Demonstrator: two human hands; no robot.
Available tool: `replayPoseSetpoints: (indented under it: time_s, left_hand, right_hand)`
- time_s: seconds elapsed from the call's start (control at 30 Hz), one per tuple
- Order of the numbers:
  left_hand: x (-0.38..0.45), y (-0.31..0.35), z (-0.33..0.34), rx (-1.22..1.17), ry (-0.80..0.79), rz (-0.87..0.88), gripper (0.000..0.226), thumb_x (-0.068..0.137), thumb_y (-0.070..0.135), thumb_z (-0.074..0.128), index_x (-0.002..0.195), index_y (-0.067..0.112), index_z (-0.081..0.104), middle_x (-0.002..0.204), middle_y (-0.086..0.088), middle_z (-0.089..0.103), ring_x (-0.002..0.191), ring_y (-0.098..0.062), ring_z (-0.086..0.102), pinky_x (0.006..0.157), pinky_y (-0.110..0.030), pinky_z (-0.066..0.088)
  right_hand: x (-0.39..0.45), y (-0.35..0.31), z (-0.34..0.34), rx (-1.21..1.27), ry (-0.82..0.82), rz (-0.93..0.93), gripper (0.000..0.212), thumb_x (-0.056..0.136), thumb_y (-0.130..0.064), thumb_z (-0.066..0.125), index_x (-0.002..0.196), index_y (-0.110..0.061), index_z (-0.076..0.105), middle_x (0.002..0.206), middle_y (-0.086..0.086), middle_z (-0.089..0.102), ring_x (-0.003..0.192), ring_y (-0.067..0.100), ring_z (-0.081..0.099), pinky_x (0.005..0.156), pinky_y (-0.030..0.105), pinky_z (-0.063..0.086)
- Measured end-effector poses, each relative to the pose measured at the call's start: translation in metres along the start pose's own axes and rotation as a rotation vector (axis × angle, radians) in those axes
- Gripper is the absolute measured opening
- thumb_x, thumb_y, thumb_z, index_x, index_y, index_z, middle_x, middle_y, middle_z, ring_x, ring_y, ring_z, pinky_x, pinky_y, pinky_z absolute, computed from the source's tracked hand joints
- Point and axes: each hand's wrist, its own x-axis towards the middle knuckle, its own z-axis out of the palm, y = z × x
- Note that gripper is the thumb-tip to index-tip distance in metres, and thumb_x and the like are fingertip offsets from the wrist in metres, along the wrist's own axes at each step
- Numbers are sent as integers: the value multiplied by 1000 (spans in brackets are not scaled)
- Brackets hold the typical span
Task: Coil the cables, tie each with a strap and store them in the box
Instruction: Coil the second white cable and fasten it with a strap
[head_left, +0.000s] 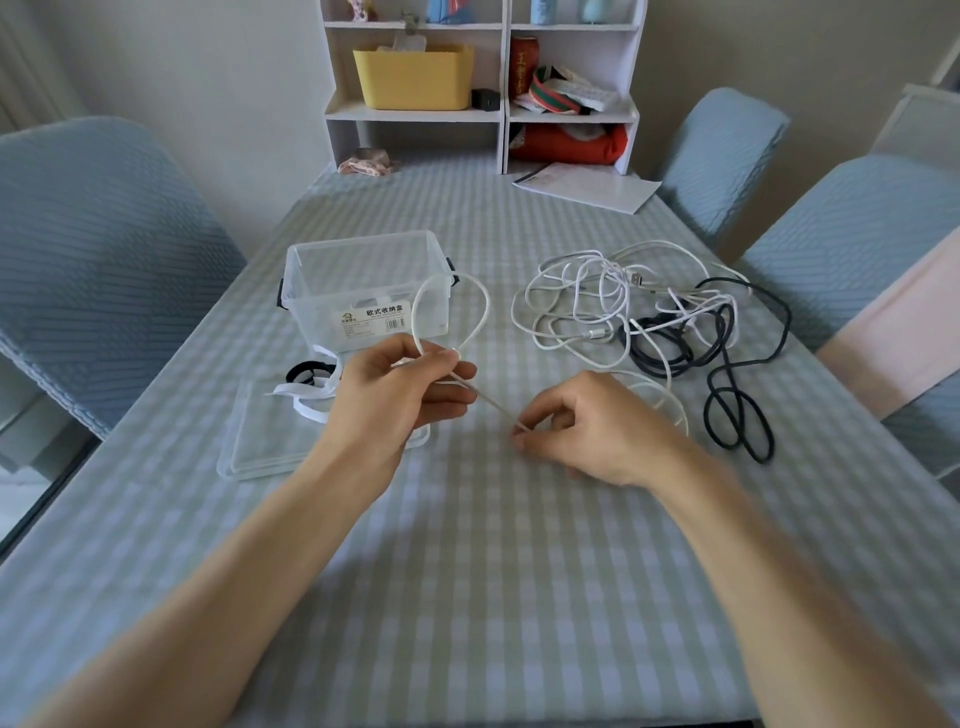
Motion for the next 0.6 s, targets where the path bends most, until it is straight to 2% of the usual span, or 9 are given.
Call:
replayPoseSetpoints:
  time_s: [0.1, 0.2, 0.23, 0.3, 0.37, 0.43, 0.53, 0.6]
  left_hand:
    - [0, 0, -2, -10, 25, 6, 10, 91, 0, 61, 89, 9, 65, 79, -11, 72, 66, -22, 70, 58, -25, 55]
    - [2, -1, -4, 52, 51, -14, 15, 91, -2, 59, 93, 8, 70, 76, -10, 71, 66, -21, 70, 60, -26, 57]
    - [3, -1, -4, 91, 55, -20, 16, 91, -2, 59, 93, 8, 72, 76, -10, 71, 64, -20, 69, 59, -25, 57]
    - [3, -3, -4, 181, 55, -22, 17, 89, -1, 60, 89, 8, 74, 73, -10, 69, 61, -18, 66, 59, -26, 56]
    - [1, -3, -3, 249, 38, -8, 15, 88, 0, 62, 85, 8, 75, 69, -8, 68, 59, -19, 64, 58, -27, 55]
    - [-2, -3, -1, 285, 1, 16, 12, 88, 2, 65, 83, 7, 74, 65, -6, 67, 58, -19, 64, 57, -27, 55]
    - [-4, -3, 1, 286, -53, 49, 8, 88, 7, 69, 83, 6, 75, 67, -7, 68, 60, -19, 66, 59, -28, 56]
    - [-6, -4, 2, 263, -76, 65, 7, 90, 10, 69, 88, 6, 75, 71, -8, 69, 63, -20, 67, 60, -28, 56]
  right_hand:
    - [0, 3, -1, 87, 91, 62, 13, 94, -27, 64, 83, -22, 69, 56, -3, 69, 40, 10, 58, 44, 22, 43]
    - [0, 4, -3, 344, 309, 79, 13, 95, -17, 64, 83, -17, 69, 69, 0, 74, 52, 18, 69, 43, 21, 45]
    - [1, 3, -4, 407, 370, 65, 10, 94, -17, 64, 87, -18, 71, 74, -1, 75, 59, 17, 71, 46, 23, 49]
    - [2, 2, -3, 516, 449, 36, 7, 93, -22, 65, 94, -23, 72, 81, -3, 76, 73, 16, 74, 60, 35, 59]
    - [3, 1, -1, 560, 537, 17, 7, 94, -28, 66, 92, -27, 73, 81, -4, 75, 77, 18, 73, 70, 44, 60]
    - [4, 0, 1, 577, 622, 20, 8, 93, -25, 66, 91, -22, 73, 78, -2, 75, 75, 17, 73, 72, 48, 59]
    - [4, 0, 3, 618, 644, 57, 9, 91, -10, 66, 89, -16, 71, 76, -1, 75, 71, 13, 73, 70, 45, 59]
    - [3, -2, 4, 629, 608, 45, 12, 90, -6, 66, 97, -15, 66, 77, -3, 76, 71, 12, 73, 63, 38, 57]
